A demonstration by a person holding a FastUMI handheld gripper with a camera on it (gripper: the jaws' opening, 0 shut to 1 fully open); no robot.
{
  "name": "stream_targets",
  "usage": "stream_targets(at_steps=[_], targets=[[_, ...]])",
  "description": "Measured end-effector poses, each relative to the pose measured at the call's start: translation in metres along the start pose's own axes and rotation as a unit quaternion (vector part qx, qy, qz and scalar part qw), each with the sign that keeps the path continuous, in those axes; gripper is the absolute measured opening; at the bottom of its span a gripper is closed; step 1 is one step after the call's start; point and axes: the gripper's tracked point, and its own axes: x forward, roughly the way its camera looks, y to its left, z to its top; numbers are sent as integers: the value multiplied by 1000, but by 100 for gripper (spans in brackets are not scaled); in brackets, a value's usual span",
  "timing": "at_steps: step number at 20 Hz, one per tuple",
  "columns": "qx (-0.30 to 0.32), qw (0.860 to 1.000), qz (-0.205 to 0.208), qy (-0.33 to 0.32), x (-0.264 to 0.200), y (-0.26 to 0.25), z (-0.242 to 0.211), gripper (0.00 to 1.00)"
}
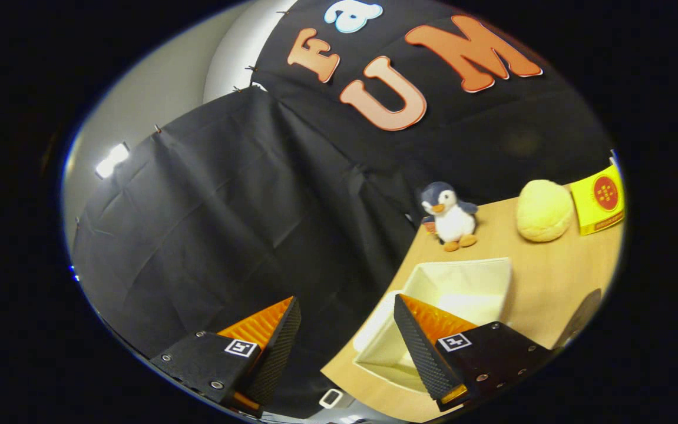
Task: Open the storage box then place both shoes into the box .Put the left shoe in first, then the right shoe, with the right side of both shoes facing outward in a uniform manner.
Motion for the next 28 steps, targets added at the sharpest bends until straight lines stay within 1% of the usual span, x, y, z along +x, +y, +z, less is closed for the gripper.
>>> stream_targets(at_steps=[3,7,10,12,16,19,22,25,28], targets=[[-12,998,-64,-7,-36,-56,-5,96],[4,988,-155,-5,-80,-137,-25,96],[5,976,-219,14,-115,-186,-50,96],[-1,967,-252,31,-137,-212,-68,96],[-8,945,-319,76,-166,-264,-108,96],[-11,936,-340,92,-174,-286,-125,94],[-10,931,-350,103,-170,-303,-133,85],[-25,921,-373,112,-167,-327,-135,81],[-26,911,-389,131,-160,-344,-141,72]])
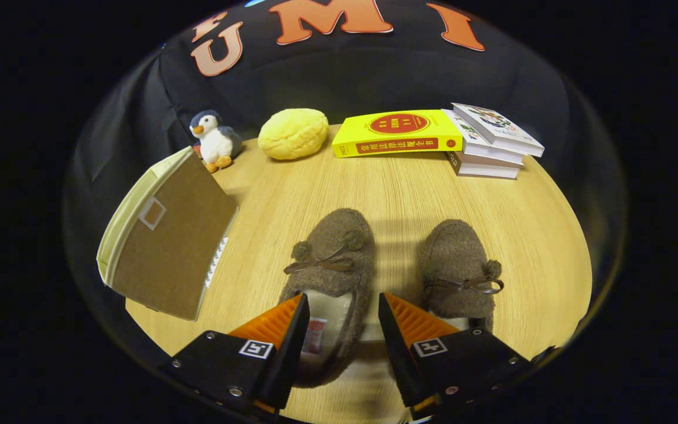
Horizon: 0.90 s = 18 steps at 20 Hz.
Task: Open the storage box then place both shoes into the box .Put the left shoe in first, then the right shoe, with the right side of both shoes facing outward in a uniform manner.
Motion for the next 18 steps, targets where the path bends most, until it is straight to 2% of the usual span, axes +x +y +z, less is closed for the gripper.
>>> stream_targets(at_steps=[4,7,10,14,16,18], targets=[[11,1000,-19,14,24,-8,2,49],[33,999,-25,32,37,-11,-1,37],[60,997,-19,52,42,-9,-3,20],[104,992,-15,72,36,-11,-4,12],[106,992,-20,71,29,-9,0,5],[103,993,-17,64,18,0,9,4]])
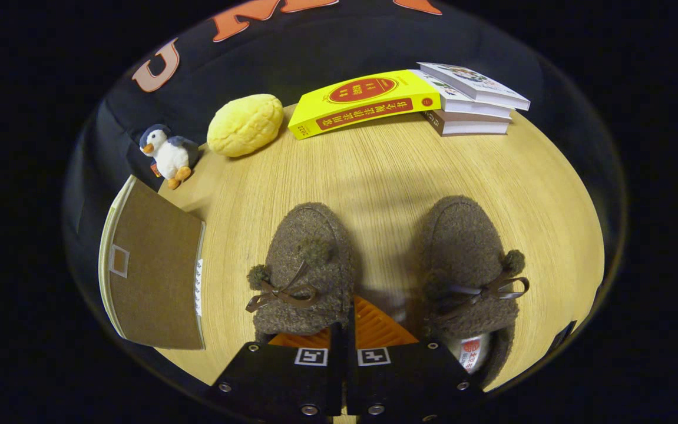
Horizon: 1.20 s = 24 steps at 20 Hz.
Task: Open the storage box then place both shoes into the box .Put the left shoe in first, then the right shoe, with the right side of both shoes facing outward in a uniform manner.
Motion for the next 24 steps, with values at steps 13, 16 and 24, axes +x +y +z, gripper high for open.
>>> stream_targets(at_steps=[13,16,24], targets=[[-45,996,58,-51,-107,165,64,4],[-61,994,70,-63,-110,212,73,4],[-100,990,93,-32,-71,324,49,4]])
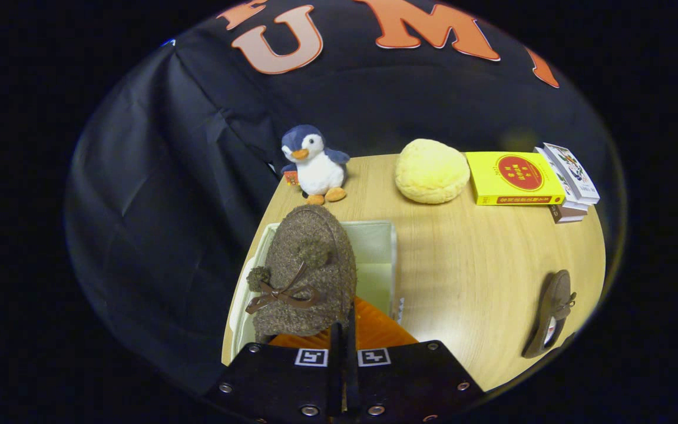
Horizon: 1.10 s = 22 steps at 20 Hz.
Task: Open the storage box then place both shoes into the box .Put the left shoe in first, then the right shoe, with the right side of both shoes facing outward in a uniform manner.
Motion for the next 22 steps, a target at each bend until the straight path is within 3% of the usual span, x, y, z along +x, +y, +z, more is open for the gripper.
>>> stream_targets(at_steps=[11,17,18,22], targets=[[10,996,-38,80,81,26,-50,5],[10,990,15,143,85,55,-82,26],[8,990,27,138,82,59,-80,33],[11,989,101,111,44,80,-62,42]])
